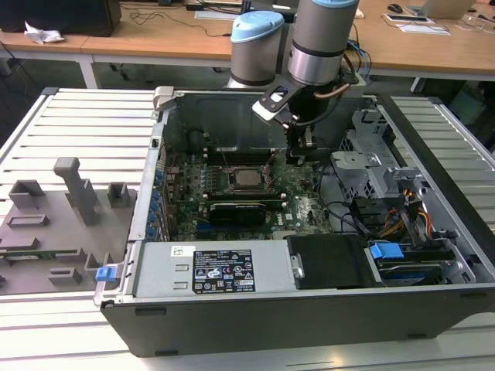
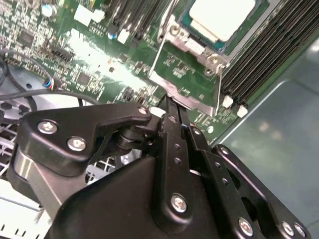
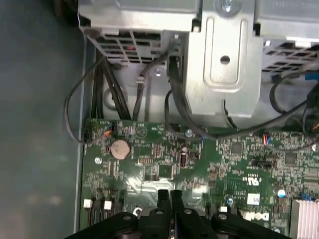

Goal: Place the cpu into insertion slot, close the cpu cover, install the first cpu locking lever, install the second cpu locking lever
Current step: 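Close the cpu cover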

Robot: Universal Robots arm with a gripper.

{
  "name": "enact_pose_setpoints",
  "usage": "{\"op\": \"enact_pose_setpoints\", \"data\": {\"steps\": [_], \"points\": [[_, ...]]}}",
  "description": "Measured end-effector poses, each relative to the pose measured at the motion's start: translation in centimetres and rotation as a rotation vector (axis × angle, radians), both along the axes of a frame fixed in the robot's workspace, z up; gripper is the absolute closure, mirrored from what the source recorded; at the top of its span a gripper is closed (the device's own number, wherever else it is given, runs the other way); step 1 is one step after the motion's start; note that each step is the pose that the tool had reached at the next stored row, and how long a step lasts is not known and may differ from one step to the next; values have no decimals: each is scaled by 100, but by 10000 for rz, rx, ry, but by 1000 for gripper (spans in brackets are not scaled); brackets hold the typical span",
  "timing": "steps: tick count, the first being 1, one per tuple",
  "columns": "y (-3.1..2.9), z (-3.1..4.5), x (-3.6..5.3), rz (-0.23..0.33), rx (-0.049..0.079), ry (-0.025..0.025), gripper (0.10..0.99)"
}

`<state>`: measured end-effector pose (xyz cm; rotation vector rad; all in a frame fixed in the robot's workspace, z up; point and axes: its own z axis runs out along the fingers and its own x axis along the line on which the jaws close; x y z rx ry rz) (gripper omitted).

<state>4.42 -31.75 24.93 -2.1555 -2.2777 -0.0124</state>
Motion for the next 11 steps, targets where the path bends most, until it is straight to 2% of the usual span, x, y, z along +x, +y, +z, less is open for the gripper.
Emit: {"op": "enact_pose_setpoints", "data": {"steps": [3, 5, 11], "points": [[0, 0, -72, 1, -1, 1, 929], [0, 0, -190, 0, -1, 0, 929], [0, -9, -364, 1, 1, -4, 929]]}}
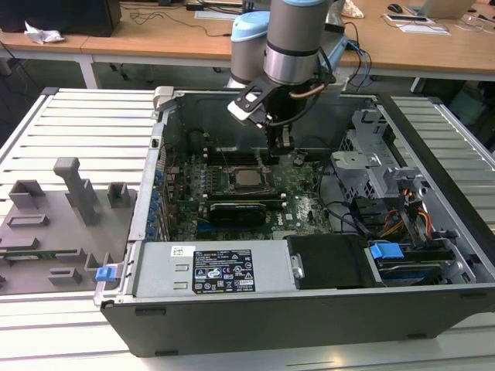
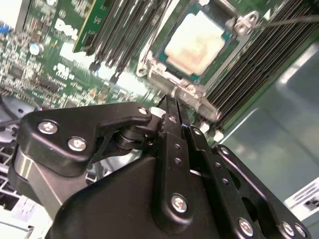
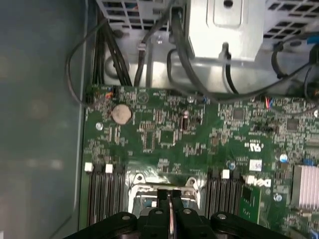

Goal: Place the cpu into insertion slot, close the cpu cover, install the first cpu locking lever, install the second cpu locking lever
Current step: 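Close the cpu cover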

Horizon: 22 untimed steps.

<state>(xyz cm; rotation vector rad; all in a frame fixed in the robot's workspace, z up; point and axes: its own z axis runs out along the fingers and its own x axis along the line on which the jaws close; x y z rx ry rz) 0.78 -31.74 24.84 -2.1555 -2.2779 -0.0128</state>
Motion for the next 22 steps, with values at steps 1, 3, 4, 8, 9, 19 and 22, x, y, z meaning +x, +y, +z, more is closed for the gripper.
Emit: {"op": "enact_pose_setpoints", "data": {"steps": [1, 3, 4, 8, 9, 19, 22], "points": [[0, -6, -22, -1, -1, 0, 929], [0, -26, -53, -2, -1, -1, 929], [0, -38, -61, -1, -2, -1, 929], [1, -92, -172, -1, -1, -3, 929], [3, -114, -263, -2, -1, -14, 929], [6, -232, -442, -1, -1, -72, 929], [6, -235, -441, -1, 0, -71, 929]]}}
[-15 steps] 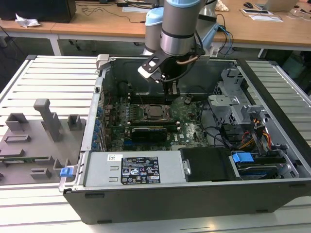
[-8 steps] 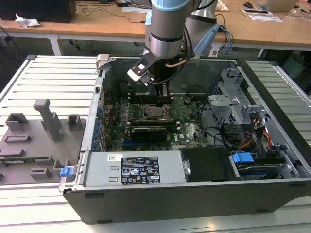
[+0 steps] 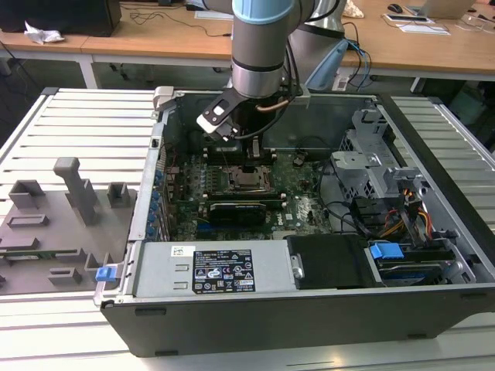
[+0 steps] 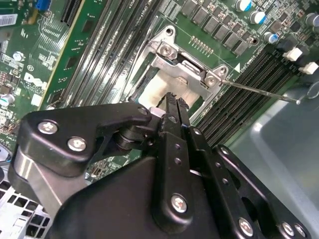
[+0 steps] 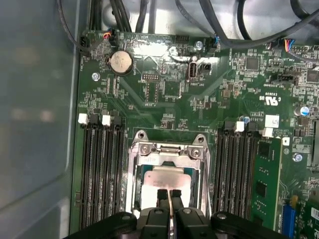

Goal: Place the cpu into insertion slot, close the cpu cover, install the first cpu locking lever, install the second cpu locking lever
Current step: 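Close the cpu cover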

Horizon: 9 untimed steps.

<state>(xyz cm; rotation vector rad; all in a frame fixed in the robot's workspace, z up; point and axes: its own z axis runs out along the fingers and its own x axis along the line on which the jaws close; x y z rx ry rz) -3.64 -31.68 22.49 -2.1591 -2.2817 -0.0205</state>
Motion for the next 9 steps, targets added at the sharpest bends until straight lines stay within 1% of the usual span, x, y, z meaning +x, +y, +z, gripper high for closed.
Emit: {"op": "enact_pose_setpoints", "data": {"steps": [9], "points": [[0, -7, -15, 0, 1, 0, 929]]}}
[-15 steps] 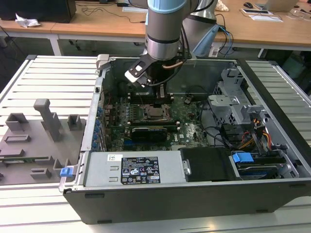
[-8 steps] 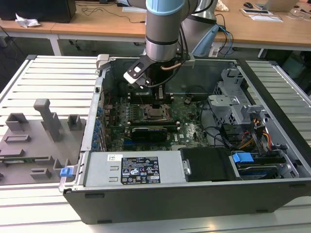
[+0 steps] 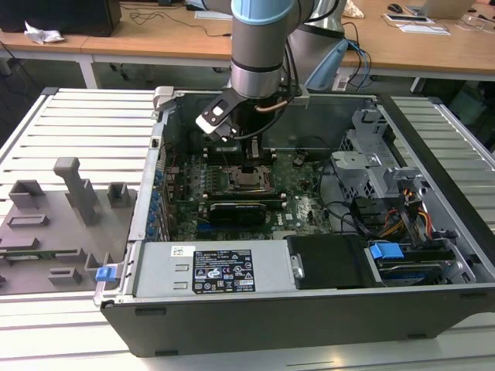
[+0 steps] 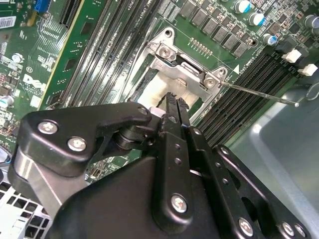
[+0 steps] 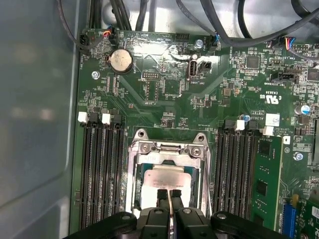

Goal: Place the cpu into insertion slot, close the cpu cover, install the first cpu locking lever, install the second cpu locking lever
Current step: 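Close the cpu cover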

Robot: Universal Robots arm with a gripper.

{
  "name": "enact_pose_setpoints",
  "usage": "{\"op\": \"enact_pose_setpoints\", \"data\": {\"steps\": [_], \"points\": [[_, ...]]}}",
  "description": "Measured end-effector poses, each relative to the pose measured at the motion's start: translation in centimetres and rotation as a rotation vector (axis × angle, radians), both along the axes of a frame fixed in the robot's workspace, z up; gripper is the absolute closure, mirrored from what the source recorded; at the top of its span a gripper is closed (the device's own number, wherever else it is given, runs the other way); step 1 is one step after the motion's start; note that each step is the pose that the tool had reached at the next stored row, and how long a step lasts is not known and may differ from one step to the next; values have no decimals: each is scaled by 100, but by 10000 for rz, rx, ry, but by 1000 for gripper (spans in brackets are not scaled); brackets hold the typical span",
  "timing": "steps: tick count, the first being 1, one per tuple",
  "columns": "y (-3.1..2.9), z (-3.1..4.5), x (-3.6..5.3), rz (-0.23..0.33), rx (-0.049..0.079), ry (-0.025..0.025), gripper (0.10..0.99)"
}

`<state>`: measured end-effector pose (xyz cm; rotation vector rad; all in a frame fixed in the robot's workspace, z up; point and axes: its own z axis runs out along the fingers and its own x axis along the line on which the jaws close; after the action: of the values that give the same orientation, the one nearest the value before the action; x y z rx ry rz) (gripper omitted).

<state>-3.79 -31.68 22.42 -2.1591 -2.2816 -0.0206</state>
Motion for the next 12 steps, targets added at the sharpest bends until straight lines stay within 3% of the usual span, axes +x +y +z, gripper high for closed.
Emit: {"op": "enact_pose_setpoints", "data": {"steps": [12], "points": [[0, -7, -50, 0, 0, -1, 929]]}}
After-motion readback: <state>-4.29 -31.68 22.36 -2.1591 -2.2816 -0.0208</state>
